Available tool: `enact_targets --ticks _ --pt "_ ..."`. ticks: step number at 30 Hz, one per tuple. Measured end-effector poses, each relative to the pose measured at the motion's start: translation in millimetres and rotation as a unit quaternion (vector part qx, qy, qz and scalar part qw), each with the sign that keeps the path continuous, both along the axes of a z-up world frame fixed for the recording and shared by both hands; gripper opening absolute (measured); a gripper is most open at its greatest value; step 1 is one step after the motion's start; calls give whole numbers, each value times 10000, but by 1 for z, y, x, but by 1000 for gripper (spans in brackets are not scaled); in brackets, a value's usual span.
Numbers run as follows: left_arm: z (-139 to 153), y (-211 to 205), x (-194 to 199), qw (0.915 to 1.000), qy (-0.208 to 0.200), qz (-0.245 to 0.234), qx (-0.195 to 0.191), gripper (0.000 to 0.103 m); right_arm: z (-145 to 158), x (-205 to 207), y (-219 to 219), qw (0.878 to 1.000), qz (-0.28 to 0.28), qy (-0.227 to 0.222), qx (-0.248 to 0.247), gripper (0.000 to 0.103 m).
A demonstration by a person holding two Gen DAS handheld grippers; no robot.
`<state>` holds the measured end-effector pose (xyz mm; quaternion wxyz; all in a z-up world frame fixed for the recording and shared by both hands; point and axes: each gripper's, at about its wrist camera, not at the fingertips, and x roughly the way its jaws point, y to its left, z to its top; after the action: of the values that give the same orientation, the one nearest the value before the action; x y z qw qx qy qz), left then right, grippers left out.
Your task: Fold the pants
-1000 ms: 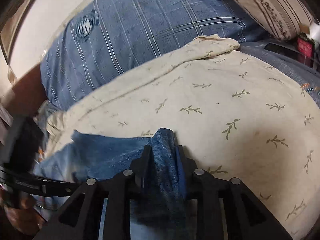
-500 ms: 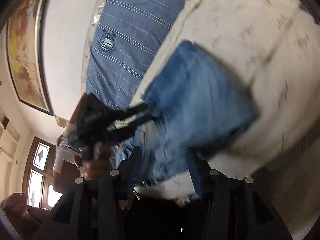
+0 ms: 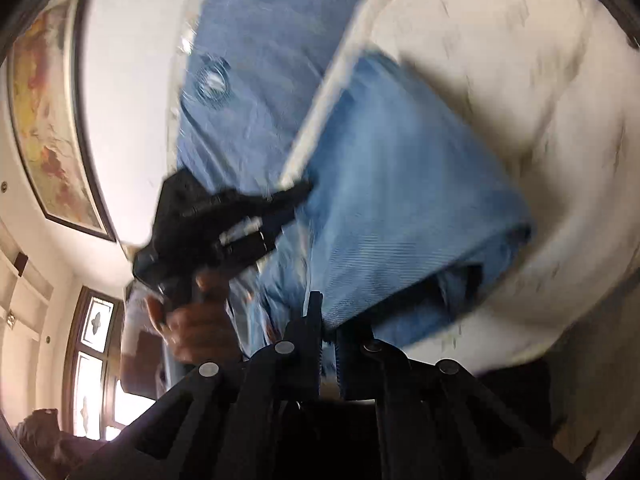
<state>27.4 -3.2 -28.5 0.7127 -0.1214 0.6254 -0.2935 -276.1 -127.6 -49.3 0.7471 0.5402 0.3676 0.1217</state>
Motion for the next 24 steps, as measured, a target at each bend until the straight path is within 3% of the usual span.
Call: enact_targets --ticks 2,4,7,8,11,14,19,22,23,24 --pt "-3 4 1 10000 7 24 -92 14 -16 -1 -2 9996 -88 273 31 5" --pt "-1 3 0 10000 -3 -34 -70 14 -22 -4 -7 9991 -180 263 268 7" --pt "9 5 -8 9993 -267 -216 115 14 -2 -7 -14 9997 59 247 7 25" --pt "12 6 -13 9989 -344 -259 178 14 7 -11 -16 9997 171 161 -94 33" --pt "24 17 -23 9990 -335 -250 -149 14 47 -27 -27 9972 379 -532 -354 34" --pt "39 11 -29 9973 -322 -390 -528 19 74 -28 -51 9919 -170 -1026 -728 44" --pt "50 -22 -33 9936 -648 -831 -394 27 72 16 -72 9844 -813 -1103 -1107 42" --pt "22 -39 -23 9942 -741 -762 187 26 42 35 -74 9852 -883 -704 -1292 40" --pt "11 -42 -18 9950 -631 -713 293 23 33 36 -75 9845 -898 -507 -1419 36" --pt "0 -40 -12 9964 -492 -659 218 14 21 37 -74 9830 -881 -307 -1583 19"
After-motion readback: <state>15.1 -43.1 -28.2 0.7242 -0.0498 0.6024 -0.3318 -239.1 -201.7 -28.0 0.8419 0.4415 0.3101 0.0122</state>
